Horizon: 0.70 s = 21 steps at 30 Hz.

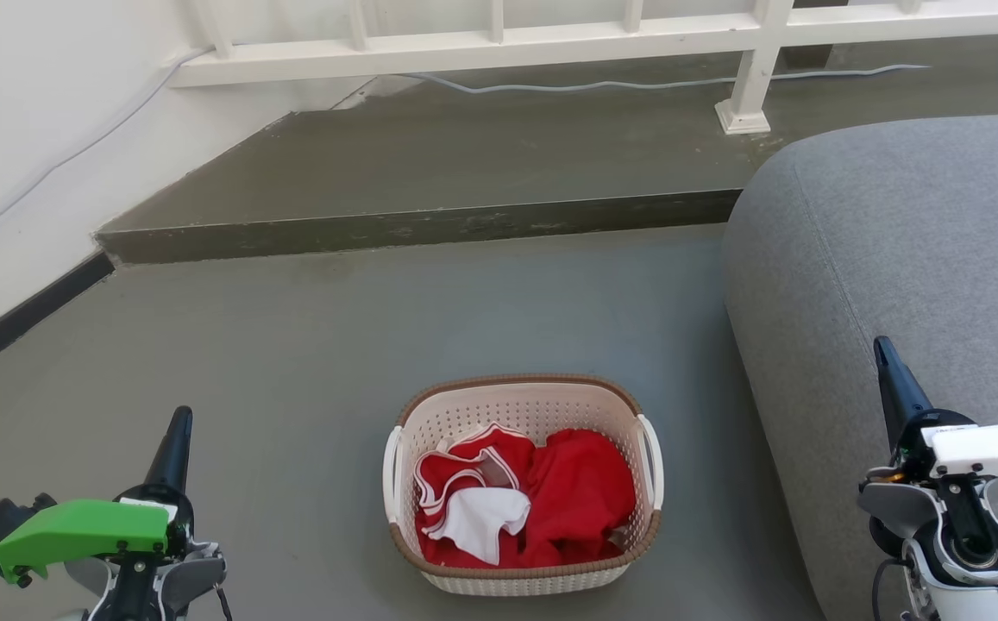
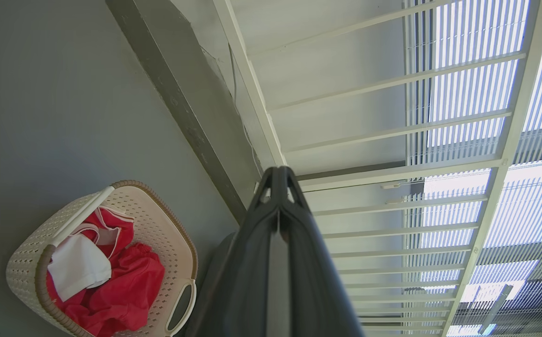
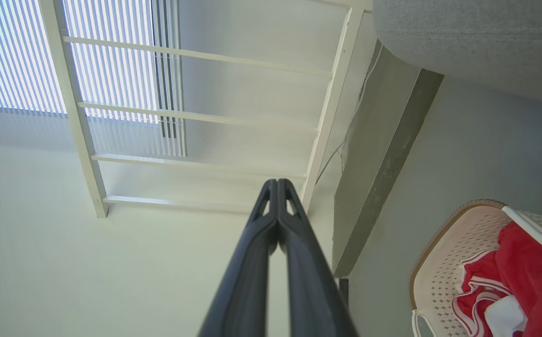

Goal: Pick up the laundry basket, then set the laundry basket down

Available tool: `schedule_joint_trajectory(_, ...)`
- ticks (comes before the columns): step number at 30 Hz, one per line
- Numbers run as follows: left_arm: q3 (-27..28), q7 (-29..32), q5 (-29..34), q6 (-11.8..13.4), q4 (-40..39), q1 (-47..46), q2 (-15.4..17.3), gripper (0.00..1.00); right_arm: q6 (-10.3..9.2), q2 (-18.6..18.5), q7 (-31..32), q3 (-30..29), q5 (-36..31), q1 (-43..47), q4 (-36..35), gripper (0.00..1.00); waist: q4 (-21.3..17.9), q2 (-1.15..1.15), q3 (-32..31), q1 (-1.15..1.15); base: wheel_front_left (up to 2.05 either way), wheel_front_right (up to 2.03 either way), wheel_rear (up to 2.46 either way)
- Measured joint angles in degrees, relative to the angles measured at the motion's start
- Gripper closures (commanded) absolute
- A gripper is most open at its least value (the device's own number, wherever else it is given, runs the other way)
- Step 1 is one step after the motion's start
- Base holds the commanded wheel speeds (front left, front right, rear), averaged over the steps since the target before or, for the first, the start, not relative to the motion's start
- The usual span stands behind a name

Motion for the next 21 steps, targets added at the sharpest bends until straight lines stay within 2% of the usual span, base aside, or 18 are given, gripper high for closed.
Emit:
schedule_joint_trajectory(13, 2.45, 2.81, -8.66, -0.6, -0.24, 0.0, -0.24, 1.0, 1.01, 0.73, 2.7, -3.34, 9.61, 0.0, 0.01, 1.0, 0.42, 0.0, -0.36, 0.0, 0.0, 0.0, 0.0)
schedule_joint_trajectory(21, 2.89, 3.0, -9.64, -0.6, -0.29, 0.0, -0.34, 1.0, 1.01, 0.82, 2.92, -3.61, 10.05, 0.0, 0.01, 1.0, 0.42, 0.0, -0.37, 0.0, 0.0, 0.0, 0.0)
